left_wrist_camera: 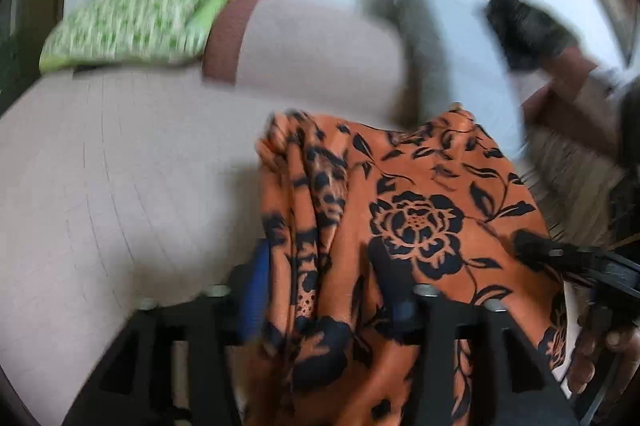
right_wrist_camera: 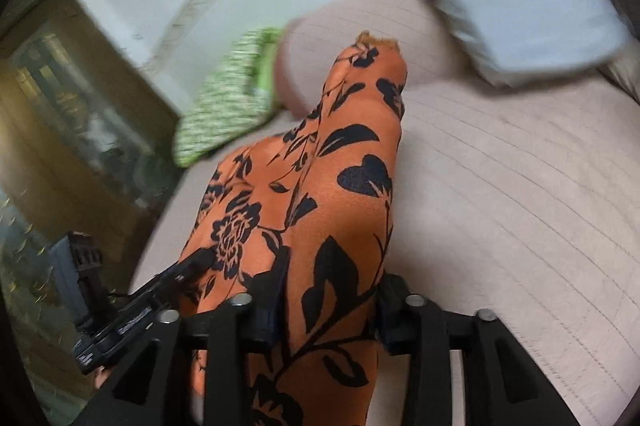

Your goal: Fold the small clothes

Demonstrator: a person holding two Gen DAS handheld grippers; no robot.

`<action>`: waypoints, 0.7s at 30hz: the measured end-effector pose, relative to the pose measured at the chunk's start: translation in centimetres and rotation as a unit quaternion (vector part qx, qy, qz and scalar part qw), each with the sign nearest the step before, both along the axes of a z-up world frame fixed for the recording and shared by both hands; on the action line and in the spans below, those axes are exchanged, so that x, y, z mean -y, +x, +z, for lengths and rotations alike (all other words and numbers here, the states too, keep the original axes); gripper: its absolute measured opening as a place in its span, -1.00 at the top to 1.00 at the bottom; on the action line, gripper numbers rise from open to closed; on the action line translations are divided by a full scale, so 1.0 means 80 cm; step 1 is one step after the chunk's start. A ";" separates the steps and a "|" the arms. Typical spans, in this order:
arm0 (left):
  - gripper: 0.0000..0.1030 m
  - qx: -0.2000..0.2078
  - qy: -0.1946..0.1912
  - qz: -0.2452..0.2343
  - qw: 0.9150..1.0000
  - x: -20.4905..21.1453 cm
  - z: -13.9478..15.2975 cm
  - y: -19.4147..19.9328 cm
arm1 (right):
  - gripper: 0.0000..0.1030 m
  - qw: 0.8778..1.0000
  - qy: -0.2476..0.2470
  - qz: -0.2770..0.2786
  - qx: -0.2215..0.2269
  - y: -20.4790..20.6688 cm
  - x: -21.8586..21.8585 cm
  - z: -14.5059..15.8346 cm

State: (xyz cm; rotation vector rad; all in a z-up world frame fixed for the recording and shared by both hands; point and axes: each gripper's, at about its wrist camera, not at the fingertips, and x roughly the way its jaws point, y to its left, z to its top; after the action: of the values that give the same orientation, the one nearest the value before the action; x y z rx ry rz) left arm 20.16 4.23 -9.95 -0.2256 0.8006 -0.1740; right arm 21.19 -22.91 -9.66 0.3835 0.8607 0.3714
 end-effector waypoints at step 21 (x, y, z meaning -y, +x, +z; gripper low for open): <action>-0.65 -0.043 0.089 0.007 0.995 0.016 -0.034 -0.051 | -0.47 0.998 -0.060 -0.026 0.010 -0.077 -0.011 -0.011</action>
State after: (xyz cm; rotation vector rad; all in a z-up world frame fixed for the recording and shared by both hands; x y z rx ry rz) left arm 16.05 2.94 -12.64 -0.0709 0.8949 -0.0804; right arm 14.99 -22.02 -10.53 0.2906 0.8483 0.2745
